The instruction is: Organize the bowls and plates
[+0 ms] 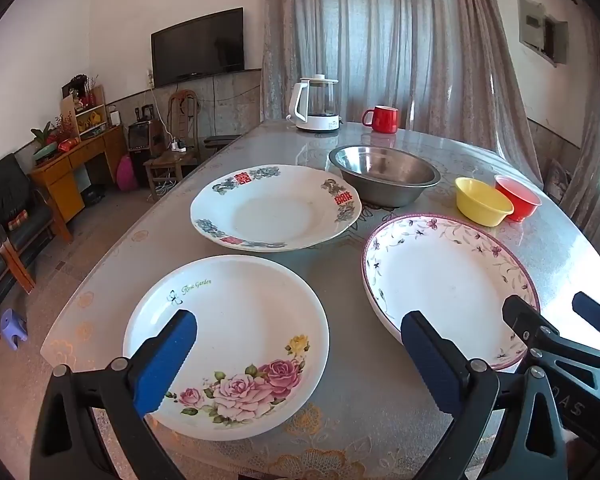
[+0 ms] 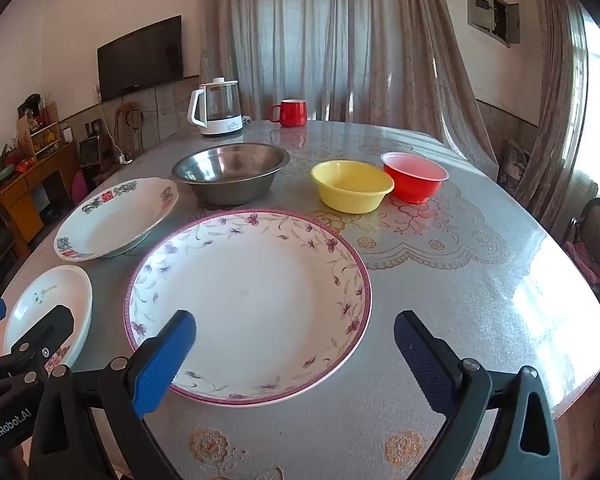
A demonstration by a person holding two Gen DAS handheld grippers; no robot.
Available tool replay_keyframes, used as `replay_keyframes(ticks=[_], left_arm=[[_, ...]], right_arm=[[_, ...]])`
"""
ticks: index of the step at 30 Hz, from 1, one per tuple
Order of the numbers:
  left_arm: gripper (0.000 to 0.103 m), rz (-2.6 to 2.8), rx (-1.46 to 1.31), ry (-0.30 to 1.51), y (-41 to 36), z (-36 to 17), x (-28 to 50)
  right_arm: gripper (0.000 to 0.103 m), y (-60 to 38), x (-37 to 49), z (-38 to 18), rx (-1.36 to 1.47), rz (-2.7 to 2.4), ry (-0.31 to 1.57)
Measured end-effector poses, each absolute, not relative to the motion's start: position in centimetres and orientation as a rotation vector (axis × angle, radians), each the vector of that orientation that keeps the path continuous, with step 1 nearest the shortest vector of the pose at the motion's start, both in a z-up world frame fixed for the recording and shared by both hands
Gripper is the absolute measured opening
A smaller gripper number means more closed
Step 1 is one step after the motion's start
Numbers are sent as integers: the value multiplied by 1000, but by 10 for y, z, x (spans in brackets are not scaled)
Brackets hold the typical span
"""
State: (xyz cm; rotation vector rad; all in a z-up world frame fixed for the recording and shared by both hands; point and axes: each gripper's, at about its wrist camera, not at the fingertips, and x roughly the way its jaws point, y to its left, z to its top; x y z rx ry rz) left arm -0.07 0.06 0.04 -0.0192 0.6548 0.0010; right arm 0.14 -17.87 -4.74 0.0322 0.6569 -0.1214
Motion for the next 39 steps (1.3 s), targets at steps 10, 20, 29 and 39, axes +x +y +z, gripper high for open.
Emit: replay_keyframes(ticks=[10, 20, 29, 39], left_arm=[[103, 20, -4, 688, -1, -5, 7], [103, 22, 0, 690, 1, -7, 7], [103, 25, 5, 694, 1, -9, 7], [103, 26, 6, 695, 1, -10, 5]], right_arm=[[101, -175, 8, -52, 44, -108, 673], [101, -179, 7, -52, 43, -110, 663], [101, -180, 7, -52, 49, -104, 666], [101, -180, 5, -50, 53, -99, 660]])
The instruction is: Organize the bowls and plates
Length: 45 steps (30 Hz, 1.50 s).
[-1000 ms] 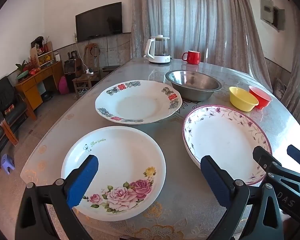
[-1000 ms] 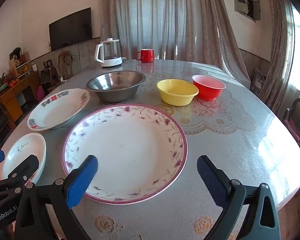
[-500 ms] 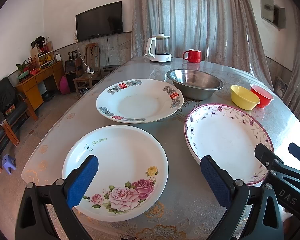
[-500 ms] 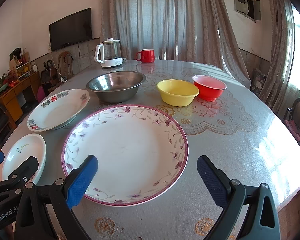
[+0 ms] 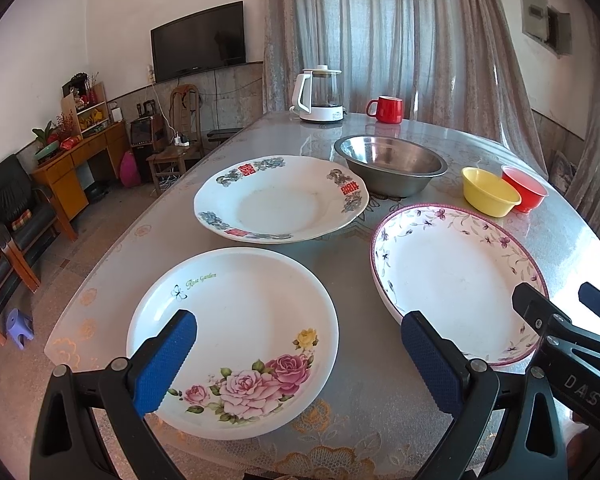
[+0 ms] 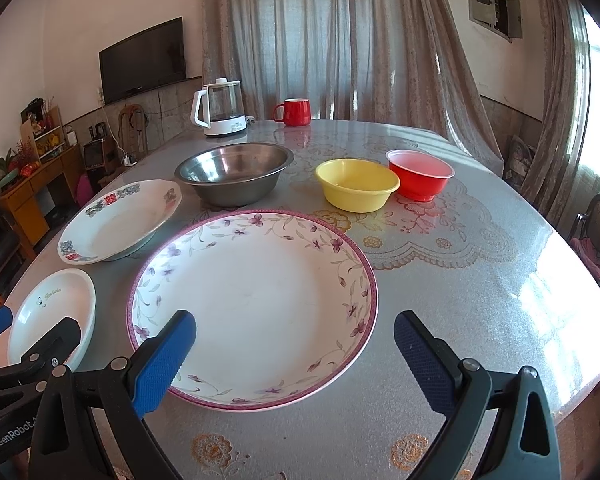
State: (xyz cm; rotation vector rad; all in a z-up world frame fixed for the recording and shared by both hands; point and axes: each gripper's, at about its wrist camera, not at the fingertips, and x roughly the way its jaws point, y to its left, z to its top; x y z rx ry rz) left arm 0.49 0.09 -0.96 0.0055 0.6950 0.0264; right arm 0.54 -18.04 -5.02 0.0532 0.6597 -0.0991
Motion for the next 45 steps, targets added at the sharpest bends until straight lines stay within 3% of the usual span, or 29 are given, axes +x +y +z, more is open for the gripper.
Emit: replay_keyframes(ticks=[45], left_arm=[[103, -2, 40, 688, -15, 2, 2]], right_arm=[[101, -192, 4, -47, 85, -90, 654]])
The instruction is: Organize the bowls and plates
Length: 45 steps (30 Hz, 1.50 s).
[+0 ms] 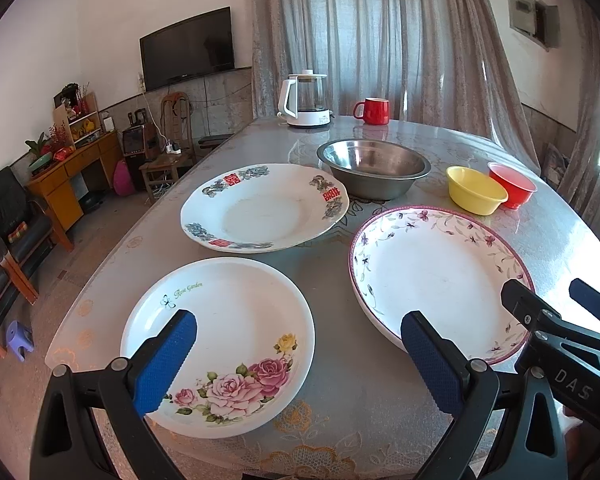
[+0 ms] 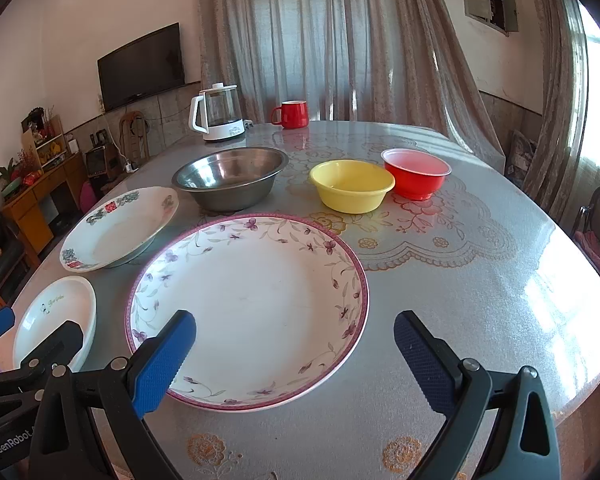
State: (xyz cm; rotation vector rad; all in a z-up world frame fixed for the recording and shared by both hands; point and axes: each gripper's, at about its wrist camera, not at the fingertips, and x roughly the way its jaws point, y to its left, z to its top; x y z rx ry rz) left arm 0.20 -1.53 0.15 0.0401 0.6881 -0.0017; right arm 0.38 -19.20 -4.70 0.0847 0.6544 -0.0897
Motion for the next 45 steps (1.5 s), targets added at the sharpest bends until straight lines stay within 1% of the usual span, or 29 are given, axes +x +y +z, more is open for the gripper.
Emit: replay_keyframes(ticks=[8, 14, 18, 20, 22, 23, 24, 25, 26, 27, 28, 29, 32, 33, 34, 36, 41, 45], left_arm=[[103, -61, 48, 711, -21, -3, 8], [103, -225, -69, 820, -20, -10, 26], [103, -263, -50, 820, -24, -5, 36], [102, -295, -69, 830, -24, -4, 43], [101, -315, -107, 853, -21, -5, 51], [99, -328, -125, 872, -20, -7, 56], [89, -349, -140, 892, -20, -9, 61], [77, -360, -148, 914, -20, -11, 66], [71, -364, -148, 933, -21, -14, 71], [63, -373, -146, 947, -22, -15, 75], [60, -382, -142, 955, -24, -17, 78], [59, -384, -137, 960, -25, -17, 81], [57, -392, -111, 958, -29, -18, 86], [55, -391, -104, 960, -31, -18, 89], [48, -379, -96, 963, -31, -20, 92], [39, -346, -71, 975, -32, -24, 98], [37, -348, -51, 999, -35, -30, 112], [28, -352, -38, 1015, -35, -35, 121]], right_arm=[[101, -197, 7, -51, 94, -85, 665], [101, -209, 15, -58, 144, -41, 704], [96, -228, 18, -58, 216, -10, 712], [91, -240, 21, -58, 254, -6, 716], [82, -251, 23, -59, 286, -9, 724], [78, -256, 24, -60, 295, -14, 727], [71, -260, 25, -61, 302, -17, 731], [64, -264, 27, -62, 308, -18, 739], [60, -266, 29, -63, 310, -16, 747], [53, -268, 30, -65, 311, -11, 755], [46, -270, 32, -67, 312, -5, 762], [44, -271, 34, -69, 318, 2, 770], [43, -277, 41, -79, 359, 27, 802], [43, -278, 43, -81, 370, 36, 812], [43, -279, 45, -84, 378, 42, 820], [43, -280, 48, -86, 383, 53, 828], [40, -275, 55, -88, 346, 97, 842], [40, -274, 58, -90, 341, 114, 842]])
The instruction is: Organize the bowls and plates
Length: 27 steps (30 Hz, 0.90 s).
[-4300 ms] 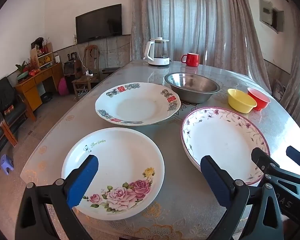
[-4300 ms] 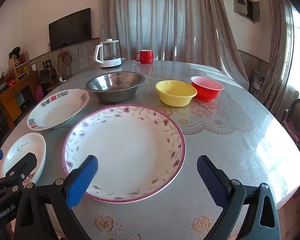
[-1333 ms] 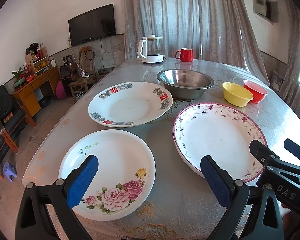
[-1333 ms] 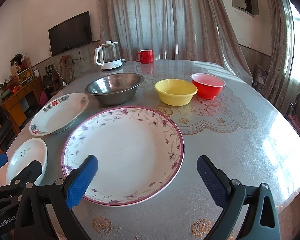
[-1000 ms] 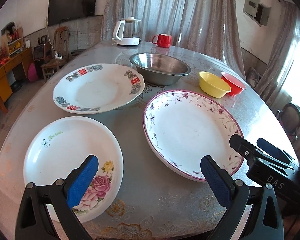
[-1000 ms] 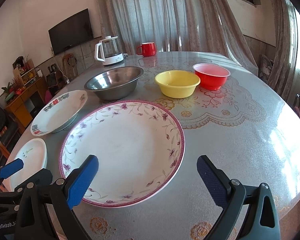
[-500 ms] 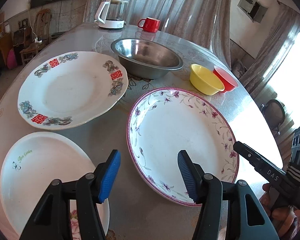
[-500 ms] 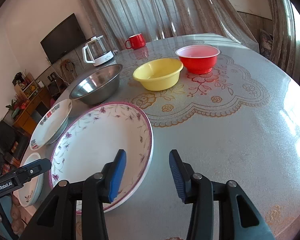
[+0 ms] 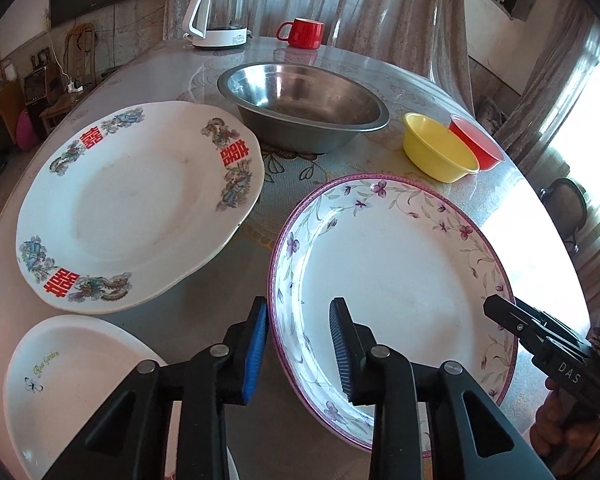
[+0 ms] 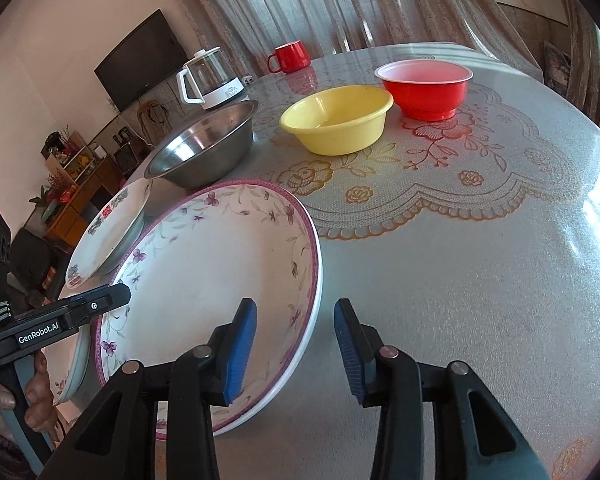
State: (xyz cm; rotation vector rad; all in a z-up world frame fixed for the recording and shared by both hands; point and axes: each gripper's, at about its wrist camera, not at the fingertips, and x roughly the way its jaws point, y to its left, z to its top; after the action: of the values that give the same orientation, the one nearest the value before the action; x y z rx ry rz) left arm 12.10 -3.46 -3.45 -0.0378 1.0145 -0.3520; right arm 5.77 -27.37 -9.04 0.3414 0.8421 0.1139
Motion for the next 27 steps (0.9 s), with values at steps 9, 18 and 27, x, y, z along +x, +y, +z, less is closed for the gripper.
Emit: replay_keyframes(ticks=[9, 18, 27], left_arm=[[19, -343, 10, 1018, -38, -40, 126], [19, -317, 68, 997, -43, -36, 111], [19, -332, 33, 1003, -39, -34, 95]], right_arm=[[41, -263, 62, -90, 244, 133, 835], [41, -268, 63, -90, 287, 186, 858], [41, -273, 51, -88, 323, 193, 882]])
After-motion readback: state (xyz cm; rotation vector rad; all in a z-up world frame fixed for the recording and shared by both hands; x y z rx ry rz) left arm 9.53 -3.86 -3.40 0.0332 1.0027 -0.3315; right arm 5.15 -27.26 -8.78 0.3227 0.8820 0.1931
